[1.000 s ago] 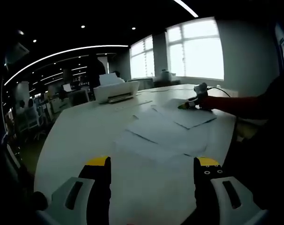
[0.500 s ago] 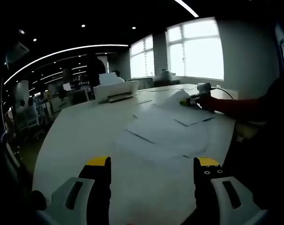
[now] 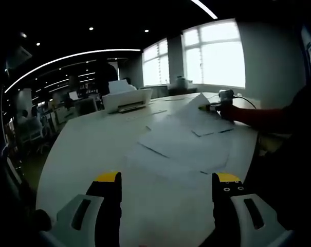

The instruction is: Organize the stack of printing papers by aligning and flattening the scattered papers on the table

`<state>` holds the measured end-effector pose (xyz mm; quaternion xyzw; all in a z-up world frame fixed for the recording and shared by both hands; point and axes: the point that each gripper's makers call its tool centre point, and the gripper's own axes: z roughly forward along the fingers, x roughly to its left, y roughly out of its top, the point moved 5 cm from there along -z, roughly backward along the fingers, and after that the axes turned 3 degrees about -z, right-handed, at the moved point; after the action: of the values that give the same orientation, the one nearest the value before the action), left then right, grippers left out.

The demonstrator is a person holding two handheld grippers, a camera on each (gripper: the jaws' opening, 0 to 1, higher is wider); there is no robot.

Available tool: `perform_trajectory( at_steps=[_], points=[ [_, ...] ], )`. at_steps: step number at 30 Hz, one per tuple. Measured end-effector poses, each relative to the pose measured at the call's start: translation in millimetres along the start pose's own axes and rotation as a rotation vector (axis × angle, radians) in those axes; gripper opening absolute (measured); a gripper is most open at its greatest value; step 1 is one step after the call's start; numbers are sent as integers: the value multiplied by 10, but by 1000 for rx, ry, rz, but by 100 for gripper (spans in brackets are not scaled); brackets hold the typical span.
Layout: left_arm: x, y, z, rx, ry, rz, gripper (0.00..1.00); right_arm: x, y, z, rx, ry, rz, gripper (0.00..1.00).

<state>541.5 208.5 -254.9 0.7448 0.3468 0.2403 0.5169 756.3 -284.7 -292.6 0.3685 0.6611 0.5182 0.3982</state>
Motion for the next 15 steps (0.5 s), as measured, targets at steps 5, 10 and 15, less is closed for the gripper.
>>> perform_trajectory(
  at_steps=[5,10,15],
  points=[
    [0,1,3,0,0,1,74,-7,43,-55,-33,12,30,0],
    [-8,4,15,1,-3,2,74,11,130,-90,-66,40,22,0],
    [-10,9,14,-2,-2,1,74,-24,193,-75,-84,66,12,0]
  ],
)
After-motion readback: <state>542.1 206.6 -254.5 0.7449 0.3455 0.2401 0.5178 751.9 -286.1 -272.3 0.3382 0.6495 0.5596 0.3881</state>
